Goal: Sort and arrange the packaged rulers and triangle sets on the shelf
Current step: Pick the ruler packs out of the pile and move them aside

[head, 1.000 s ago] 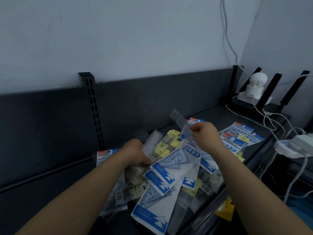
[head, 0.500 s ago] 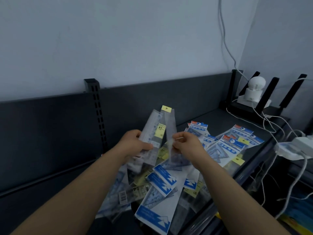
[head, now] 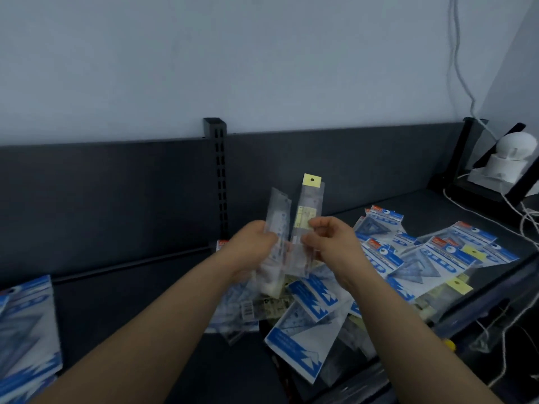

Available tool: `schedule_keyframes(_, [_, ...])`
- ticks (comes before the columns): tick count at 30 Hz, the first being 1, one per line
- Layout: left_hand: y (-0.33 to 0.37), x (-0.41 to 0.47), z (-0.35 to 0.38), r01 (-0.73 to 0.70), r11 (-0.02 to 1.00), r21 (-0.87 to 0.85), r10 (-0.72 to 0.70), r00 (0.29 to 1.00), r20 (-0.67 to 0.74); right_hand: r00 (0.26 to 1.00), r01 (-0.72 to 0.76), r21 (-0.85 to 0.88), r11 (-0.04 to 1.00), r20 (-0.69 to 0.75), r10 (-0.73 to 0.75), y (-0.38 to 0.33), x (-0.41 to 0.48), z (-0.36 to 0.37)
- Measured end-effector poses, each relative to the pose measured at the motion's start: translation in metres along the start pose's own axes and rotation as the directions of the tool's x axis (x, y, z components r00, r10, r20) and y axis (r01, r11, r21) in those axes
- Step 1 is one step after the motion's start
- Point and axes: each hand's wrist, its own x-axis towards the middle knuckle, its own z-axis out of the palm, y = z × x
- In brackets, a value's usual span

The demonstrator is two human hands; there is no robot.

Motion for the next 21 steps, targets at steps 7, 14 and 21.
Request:
schedule_keyframes(7, [-0.011,-0.056,-0.036,0.027,0.997,-0.073,-0.043,0.976,-0.215,0.964,0.161,-0.112,0.981,0.231,-0.132,-0.012,-0.015,0.044])
schedule_keyframes(14, [-0.045,-0.128,-0.061,0.032,0.985,-0.170,-0.114,0.860,-0.498,0.858,0.231,-0.102,0.968,0.490,-0.153,-0.011,-0.052,0.103])
schedule_keyframes(21, [-0.074,-0.206,-0.096,0.049,0.985,-0.163,-0.151,0.694,-0.704,0.714,0.366,-0.082,0.927,0.663,-0.223,-0.018,-0.105,0.172])
